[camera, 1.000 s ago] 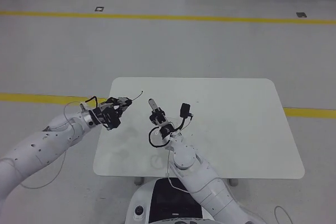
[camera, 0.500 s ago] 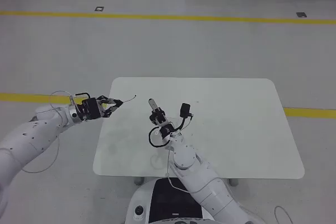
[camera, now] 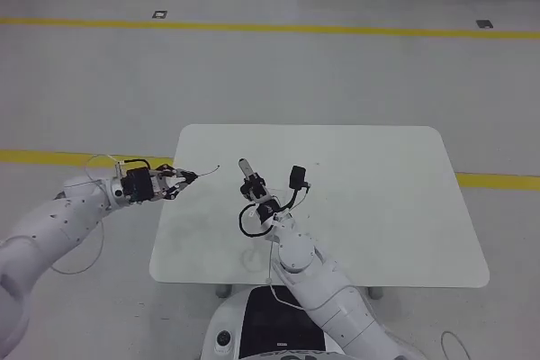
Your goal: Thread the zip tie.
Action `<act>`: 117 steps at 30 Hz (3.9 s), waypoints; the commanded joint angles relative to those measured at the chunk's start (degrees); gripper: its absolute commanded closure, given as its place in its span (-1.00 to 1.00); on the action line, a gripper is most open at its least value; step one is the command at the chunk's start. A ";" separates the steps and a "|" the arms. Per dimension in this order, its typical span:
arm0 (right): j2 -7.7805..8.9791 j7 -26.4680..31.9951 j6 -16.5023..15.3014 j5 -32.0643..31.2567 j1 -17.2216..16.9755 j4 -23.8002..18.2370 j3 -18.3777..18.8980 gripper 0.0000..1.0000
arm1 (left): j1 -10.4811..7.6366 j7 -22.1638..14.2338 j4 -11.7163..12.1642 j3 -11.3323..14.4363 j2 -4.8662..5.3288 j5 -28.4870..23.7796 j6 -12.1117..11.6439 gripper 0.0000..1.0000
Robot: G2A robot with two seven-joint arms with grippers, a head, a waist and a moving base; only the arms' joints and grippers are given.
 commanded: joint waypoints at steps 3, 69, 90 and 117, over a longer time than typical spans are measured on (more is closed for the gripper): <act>0.00 0.00 0.00 0.00 0.00 0.00 0.00 -1.00 | 0.25 0.41 1.40 0.00 -0.75 2.51 0.00 1.00; 7.19 22.43 -7.88 -13.81 -7.49 -13.31 15.44 -1.00 | 0.68 2.72 2.39 0.00 -1.41 2.73 0.00 1.00; 7.22 22.24 -7.74 -13.71 -7.53 -13.29 15.58 -1.00 | 0.31 -29.28 -18.63 0.00 1.76 -7.96 0.00 1.00; 7.22 22.24 -7.74 -13.71 -7.53 -13.29 15.58 -1.00 | 3.83 -36.46 -32.36 0.00 11.77 -23.97 0.00 1.00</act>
